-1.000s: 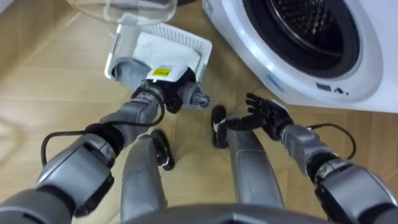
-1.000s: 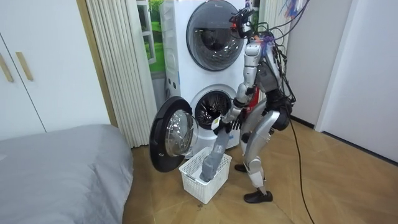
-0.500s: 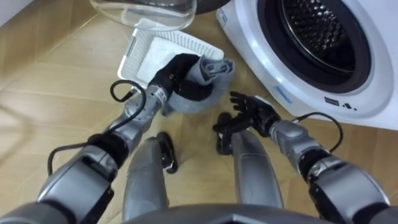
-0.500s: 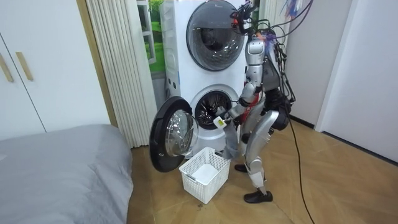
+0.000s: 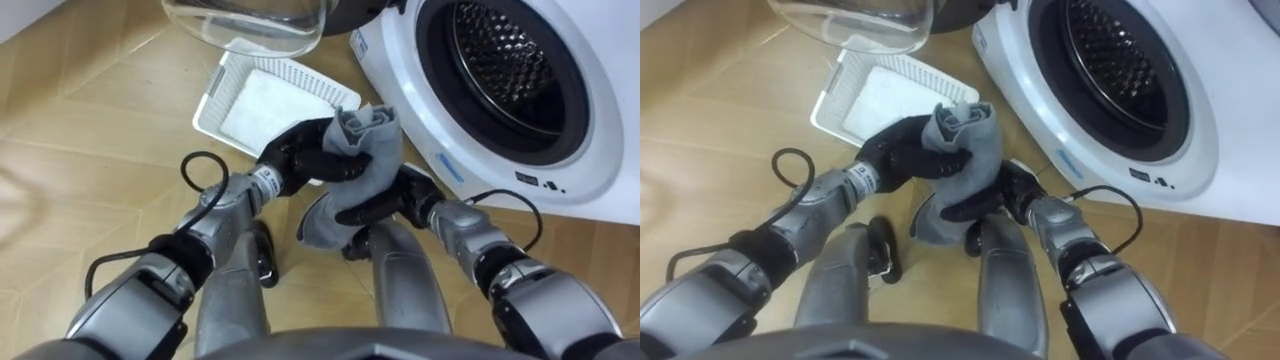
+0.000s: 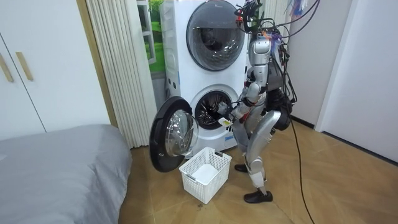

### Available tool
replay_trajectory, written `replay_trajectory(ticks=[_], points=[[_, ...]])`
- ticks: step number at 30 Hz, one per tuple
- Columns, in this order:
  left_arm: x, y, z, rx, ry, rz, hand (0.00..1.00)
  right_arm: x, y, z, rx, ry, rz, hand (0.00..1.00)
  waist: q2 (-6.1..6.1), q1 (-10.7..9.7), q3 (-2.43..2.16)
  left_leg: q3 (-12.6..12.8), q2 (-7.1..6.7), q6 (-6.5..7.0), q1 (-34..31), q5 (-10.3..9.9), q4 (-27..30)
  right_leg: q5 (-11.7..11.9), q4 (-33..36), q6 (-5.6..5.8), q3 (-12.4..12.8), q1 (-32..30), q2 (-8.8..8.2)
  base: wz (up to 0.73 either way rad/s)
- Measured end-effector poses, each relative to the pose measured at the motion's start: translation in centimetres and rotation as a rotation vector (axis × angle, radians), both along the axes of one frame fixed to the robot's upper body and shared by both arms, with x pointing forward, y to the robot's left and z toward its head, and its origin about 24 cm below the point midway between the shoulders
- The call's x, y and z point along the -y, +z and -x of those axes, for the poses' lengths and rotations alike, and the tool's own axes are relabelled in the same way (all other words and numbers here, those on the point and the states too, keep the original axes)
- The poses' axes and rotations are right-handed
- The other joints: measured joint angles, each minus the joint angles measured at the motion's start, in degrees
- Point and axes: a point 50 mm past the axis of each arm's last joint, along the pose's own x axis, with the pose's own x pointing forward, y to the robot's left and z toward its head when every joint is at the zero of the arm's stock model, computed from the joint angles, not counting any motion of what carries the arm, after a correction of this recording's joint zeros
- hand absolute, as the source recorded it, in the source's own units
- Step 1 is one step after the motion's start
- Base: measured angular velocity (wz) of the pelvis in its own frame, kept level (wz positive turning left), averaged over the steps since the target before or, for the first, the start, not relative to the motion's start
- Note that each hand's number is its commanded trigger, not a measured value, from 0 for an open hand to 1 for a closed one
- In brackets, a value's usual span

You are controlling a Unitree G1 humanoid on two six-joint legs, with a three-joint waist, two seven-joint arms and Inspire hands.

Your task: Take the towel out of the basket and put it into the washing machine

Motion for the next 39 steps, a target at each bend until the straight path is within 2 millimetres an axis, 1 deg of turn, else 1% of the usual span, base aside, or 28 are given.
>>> replay_trajectory(ticks=[1, 2, 3, 4, 7, 9, 14, 25, 26, 27, 30, 32, 36, 37, 39], points=[[0.0, 0.0, 0.0, -0.005, 0.005, 0.013, 1.00, 0.0, 0.0, 0.0, -0.002, -0.003, -0.001, 0.00, 0.15, 0.01, -0.08, -0.04, 0.01, 0.00, 0.07, 0.00, -0.04, 0.04, -0.04, 0.02, -0.07, 0.14, 0.00, 0.04], [0.1, 0.2, -0.1, -0.016, 0.019, 0.040, 1.00, 0.0, -0.1, 0.0, -0.009, -0.013, -0.006, 0.09, 0.29, 0.10, -0.15, 0.06, -0.01, 0.04, 0.52, 0.03, -0.31, 0.08, -0.03, 0.05, 0.00, 0.52, 0.00, 0.00], [0.0, 0.3, -0.2, -0.021, 0.030, 0.057, 1.00, 0.0, -0.1, 0.1, -0.014, -0.014, -0.006, 0.73, 0.32, 0.18, -0.17, 0.13, -0.01, 0.05, 0.84, 0.05, -0.49, 0.09, -0.12, 0.06, 0.05, 0.77, 0.00, 0.00], [0.2, 0.6, -0.4, -0.025, 0.040, 0.091, 1.00, 0.0, -0.2, 0.2, -0.020, -0.015, -0.005, 1.00, 0.36, 0.26, -0.20, 0.20, -0.03, 0.05, 1.39, 0.10, -0.81, 0.09, -0.33, 0.06, 0.07, 1.31, -0.02, 0.00], [0.5, 1.6, -0.9, -0.001, 0.047, 0.154, 1.00, -0.1, -0.1, 0.1, -0.014, -0.021, -0.009, 1.00, 0.56, 0.51, -0.31, 0.19, 0.31, 0.01, 1.86, 0.15, -1.10, 0.25, -1.11, 0.09, 0.10, 1.96, 0.47, -0.01], [0.8, 2.1, -1.1, 0.012, 0.054, 0.185, 1.00, -0.1, 0.2, -0.4, 0.002, -0.028, -0.005, 1.00, 0.58, 0.51, -0.31, 0.17, 0.42, -0.08, 1.90, 0.19, -1.22, 0.26, -1.15, 0.09, 0.15, 1.95, 0.64, -0.02], [0.8, 2.6, -1.5, 0.025, 0.083, 0.221, 1.00, -0.2, 0.3, -0.5, 0.019, -0.051, 0.002, 1.00, 0.63, 0.55, -0.30, -0.01, 0.45, -0.46, 1.94, 0.44, -1.84, 0.46, -1.84, -0.18, 0.04, 2.02, 0.87, 0.00], [0.8, 3.0, -1.8, 0.024, 0.118, 0.275, 1.00, -0.3, 0.6, -0.9, 0.053, -0.066, -0.004, 1.00, 1.00, 0.48, -0.19, -0.39, 0.47, -0.52, 1.91, 0.48, -2.32, 0.49, -2.64, -0.19, -0.43, 2.38, 0.98, 0.00], [0.8, 3.0, -1.8, 0.021, 0.123, 0.282, 0.45, -0.3, 0.7, -0.9, 0.055, -0.065, -0.005, 1.00, 1.06, 0.47, -0.17, -0.39, 0.47, -0.52, 1.92, 0.48, -2.39, 0.54, -2.78, -0.17, -0.48, 2.42, 0.98, 0.00], [0.8, 3.0, -1.8, 0.020, 0.124, 0.284, 0.00, -0.3, 0.7, -0.9, 0.056, -0.064, -0.005, 1.00, 1.09, 0.47, -0.18, -0.39, 0.47, -0.52, 1.93, 0.48, -2.45, 0.57, -2.86, -0.16, -0.50, 2.44, 0.97, 0.00], [0.7, 2.8, -1.6, 0.001, 0.146, 0.312, 0.00, -0.3, 0.6, -0.8, 0.052, -0.066, -0.003, 1.00, 1.27, 0.61, -0.13, -0.20, 0.43, -0.51, 2.41, 0.48, -2.96, 0.59, -3.15, -0.13, -0.50, 2.76, 0.92, 0.00], [0.6, 2.4, -1.3, -0.029, 0.175, 0.348, 0.00, -0.3, 0.5, -0.7, 0.051, -0.072, 0.003, 1.00, 1.48, 1.29, -0.11, 0.10, 0.33, -0.59, 3.27, 0.70, -3.99, 0.58, -3.64, -0.12, -0.50, 3.35, 0.83, 0.00], [0.3, 1.9, -0.8, -0.066, 0.228, 0.403, 0.00, 0.0, 0.2, -0.3, 0.027, -0.101, 0.007, 1.00, 1.48, 2.70, -0.11, 0.25, -0.01, -0.90, 4.23, 1.17, -5.53, 0.51, -3.84, -0.24, -0.39, 3.53, 0.71, 0.00], [-0.1, 1.7, -0.7, -0.076, 0.248, 0.410, 0.00, 0.4, 0.0, 0.0, 0.006, -0.123, 0.007, 1.00, 1.51, 3.36, -0.08, 0.30, -0.02, -1.01, 4.40, 1.28, -5.88, 0.51, -4.08, -0.25, -0.39, 3.60, 0.79, 0.00], [-0.6, 1.2, -0.3, -0.092, 0.284, 0.423, 0.00, 0.7, -0.3, 0.4, -0.019, -0.146, 0.007, 1.00, 1.54, 3.73, -0.06, 0.29, 0.17, -1.04, 4.42, 1.29, -5.92, 0.51, -4.22, -0.26, -0.47, 3.66, 0.98, 0.00]])
